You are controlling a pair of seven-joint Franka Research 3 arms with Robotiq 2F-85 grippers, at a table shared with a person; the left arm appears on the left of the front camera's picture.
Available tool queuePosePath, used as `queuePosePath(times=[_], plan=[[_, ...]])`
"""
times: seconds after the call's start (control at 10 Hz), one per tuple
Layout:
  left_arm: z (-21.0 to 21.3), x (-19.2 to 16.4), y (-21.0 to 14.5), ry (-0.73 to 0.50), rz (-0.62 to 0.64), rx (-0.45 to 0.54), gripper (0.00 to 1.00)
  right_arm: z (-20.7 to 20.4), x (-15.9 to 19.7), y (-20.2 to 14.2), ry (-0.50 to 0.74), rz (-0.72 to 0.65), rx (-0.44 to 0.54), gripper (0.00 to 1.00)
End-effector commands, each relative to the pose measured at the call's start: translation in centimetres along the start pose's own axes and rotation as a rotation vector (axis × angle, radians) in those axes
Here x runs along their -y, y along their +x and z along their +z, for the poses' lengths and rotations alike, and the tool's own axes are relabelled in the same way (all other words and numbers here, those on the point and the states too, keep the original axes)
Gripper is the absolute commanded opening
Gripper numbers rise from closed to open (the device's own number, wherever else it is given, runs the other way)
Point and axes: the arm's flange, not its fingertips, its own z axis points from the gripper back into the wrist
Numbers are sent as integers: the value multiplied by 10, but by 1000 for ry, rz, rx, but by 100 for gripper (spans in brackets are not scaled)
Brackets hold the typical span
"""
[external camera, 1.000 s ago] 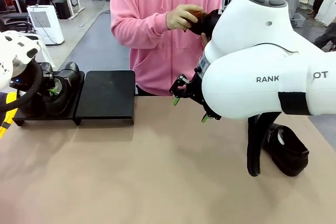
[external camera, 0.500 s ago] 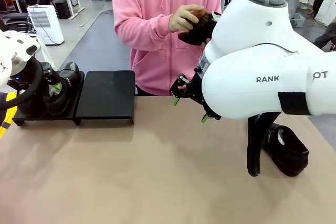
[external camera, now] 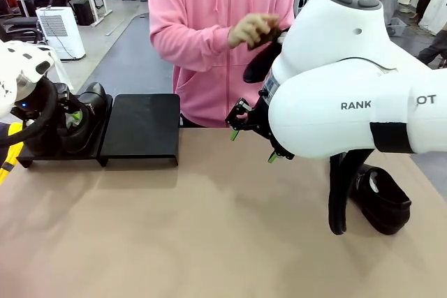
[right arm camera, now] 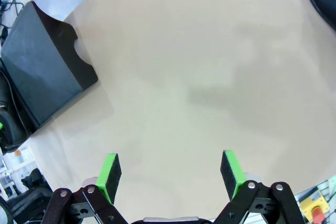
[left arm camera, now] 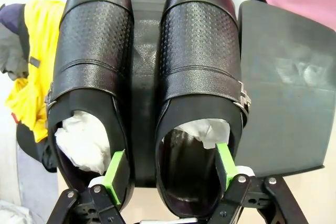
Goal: Organize the shoes by placing them on the stand.
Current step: Pick up one Shoe and place it in the middle of the table.
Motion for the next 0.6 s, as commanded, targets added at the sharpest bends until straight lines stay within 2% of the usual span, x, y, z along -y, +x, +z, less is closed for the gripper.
queuePosePath(times=[0.0,0.4,0.5], plan=[[-3,-4,1,5,-8,3,85,1,-2,2,18,9,-14,100],[0,0,0,0,0,0,85,1,-2,2,18,9,-14,100],[31,8,7,-26,0,58,85,1,-2,2,18,9,-14,100]])
